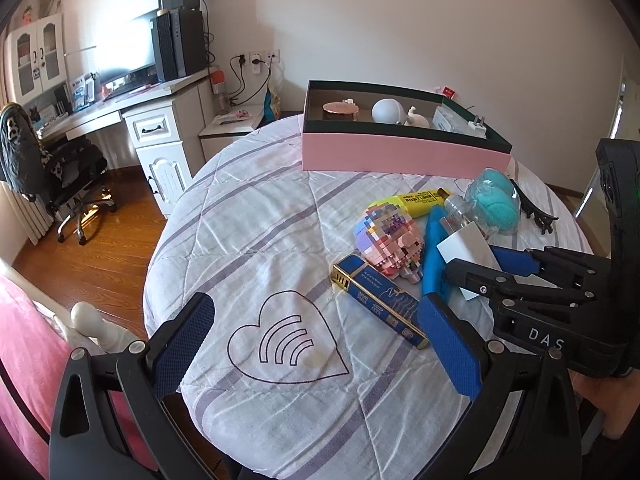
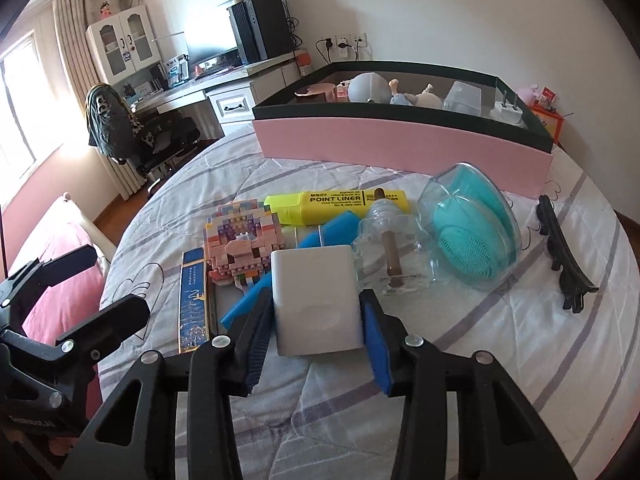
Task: Organize rigid objects
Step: 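Grasp the white power bank with the right tool while the left tool grasps the blue gold-printed box, then lift both held items and carry them over the pink box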
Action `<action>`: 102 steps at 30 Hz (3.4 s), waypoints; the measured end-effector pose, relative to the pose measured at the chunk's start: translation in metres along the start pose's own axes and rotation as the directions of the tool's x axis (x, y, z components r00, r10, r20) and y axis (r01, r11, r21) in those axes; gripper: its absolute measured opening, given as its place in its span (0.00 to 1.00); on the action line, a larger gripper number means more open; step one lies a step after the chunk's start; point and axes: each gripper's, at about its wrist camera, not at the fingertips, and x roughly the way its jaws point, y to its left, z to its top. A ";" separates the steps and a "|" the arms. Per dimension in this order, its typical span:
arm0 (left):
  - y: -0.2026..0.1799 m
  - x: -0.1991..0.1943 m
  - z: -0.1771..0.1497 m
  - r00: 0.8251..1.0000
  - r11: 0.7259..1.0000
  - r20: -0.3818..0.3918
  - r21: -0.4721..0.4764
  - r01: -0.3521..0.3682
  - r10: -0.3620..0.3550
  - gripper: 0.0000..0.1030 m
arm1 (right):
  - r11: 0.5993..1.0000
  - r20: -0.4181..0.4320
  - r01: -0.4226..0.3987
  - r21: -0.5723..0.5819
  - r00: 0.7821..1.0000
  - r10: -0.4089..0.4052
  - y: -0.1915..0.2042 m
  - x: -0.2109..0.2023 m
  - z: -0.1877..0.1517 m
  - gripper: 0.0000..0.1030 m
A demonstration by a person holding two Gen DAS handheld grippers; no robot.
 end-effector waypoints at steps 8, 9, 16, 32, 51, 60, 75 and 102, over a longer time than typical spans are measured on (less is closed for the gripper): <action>-0.029 0.015 0.000 0.998 0.998 -0.035 0.034 0.052 -0.050 1.00 | 0.996 0.039 0.086 -0.009 0.996 -0.085 -0.009 -0.031 -0.020 0.40; -0.033 0.020 0.000 0.998 0.998 -0.048 0.043 0.046 -0.043 1.00 | 0.995 0.030 0.097 -0.004 0.995 -0.097 -0.013 -0.034 -0.022 0.40; -0.021 0.039 -0.005 0.993 0.999 -0.114 0.042 -0.032 0.036 1.00 | 0.993 0.026 0.110 0.036 0.994 -0.111 -0.033 -0.038 -0.027 0.40; -0.007 0.050 0.003 0.998 0.997 -0.034 0.053 -0.054 0.055 0.50 | 0.989 0.019 0.145 0.037 0.989 -0.146 -0.033 -0.017 -0.029 0.40; -0.031 -0.029 0.009 0.989 0.997 0.144 0.076 0.031 -0.042 0.20 | 0.990 0.271 0.138 0.022 0.953 -0.139 -0.008 -0.079 -0.023 0.40; -0.048 -0.102 0.029 0.940 0.996 0.337 0.088 0.025 -0.053 0.20 | 0.985 0.434 0.174 0.000 0.887 -0.157 0.021 -0.136 -0.014 0.40; -0.039 -0.158 0.028 0.896 0.998 0.444 0.062 -0.011 -0.018 0.20 | 0.982 0.509 0.185 -0.038 0.849 -0.140 0.048 -0.179 -0.007 0.40; -0.052 0.009 0.152 0.961 0.990 0.255 0.117 0.080 -0.108 0.20 | 0.976 0.391 0.204 -0.070 0.906 -0.161 -0.022 -0.077 0.089 0.40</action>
